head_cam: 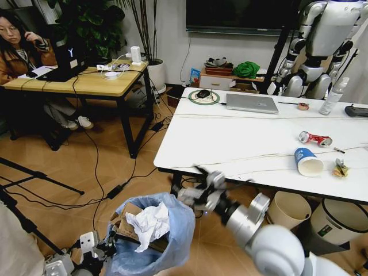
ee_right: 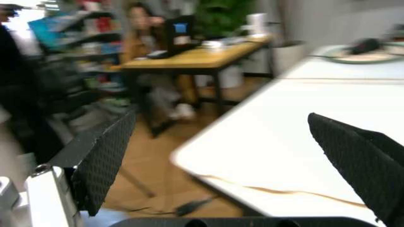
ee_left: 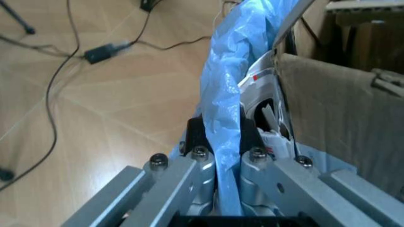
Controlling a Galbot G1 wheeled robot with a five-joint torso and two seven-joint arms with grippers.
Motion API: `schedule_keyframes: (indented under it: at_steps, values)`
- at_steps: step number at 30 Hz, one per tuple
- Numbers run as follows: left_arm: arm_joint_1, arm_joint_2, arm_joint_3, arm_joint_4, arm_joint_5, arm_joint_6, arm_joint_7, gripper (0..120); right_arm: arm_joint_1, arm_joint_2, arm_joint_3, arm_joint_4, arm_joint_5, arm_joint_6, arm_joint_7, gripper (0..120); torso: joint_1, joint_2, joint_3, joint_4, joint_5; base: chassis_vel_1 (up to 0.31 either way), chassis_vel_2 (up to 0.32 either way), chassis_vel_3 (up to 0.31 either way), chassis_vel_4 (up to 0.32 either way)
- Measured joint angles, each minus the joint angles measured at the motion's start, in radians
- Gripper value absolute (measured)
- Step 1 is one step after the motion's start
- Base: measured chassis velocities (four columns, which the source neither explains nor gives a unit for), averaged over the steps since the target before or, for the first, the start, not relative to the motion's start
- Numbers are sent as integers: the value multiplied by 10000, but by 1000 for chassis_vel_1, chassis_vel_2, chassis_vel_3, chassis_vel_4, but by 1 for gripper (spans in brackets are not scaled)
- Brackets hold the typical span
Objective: Pick up the trash bin and place the trash from the table into it.
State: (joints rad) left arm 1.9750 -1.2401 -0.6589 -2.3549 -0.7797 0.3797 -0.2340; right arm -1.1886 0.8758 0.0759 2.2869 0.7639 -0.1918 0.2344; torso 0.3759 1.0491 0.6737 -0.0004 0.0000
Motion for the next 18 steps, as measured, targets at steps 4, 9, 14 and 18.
schedule_keyframes:
  at_steps: [4,9,14,18]
  values:
    - [-69,286,44,20,-18,-79,90,0,-566,281,1314,-955,-232,371,245,100,0,0,0,5,2,0,0,0,0]
    - [-272,623,237,218,-121,-88,10,0,-1549,715,2870,-1753,-674,639,337,100,0,0,0,-1,1,0,0,0,0]
    - [-415,1022,643,585,-180,-31,-169,0,-2517,1142,4380,-2155,-1076,1492,80,100,0,0,-1,2,-3,0,0,0,0]
    - [-430,1186,917,604,-316,-24,-169,0,-3341,1649,5611,-2249,-1658,2195,-344,100,0,0,-2,3,-1,0,0,0,0]
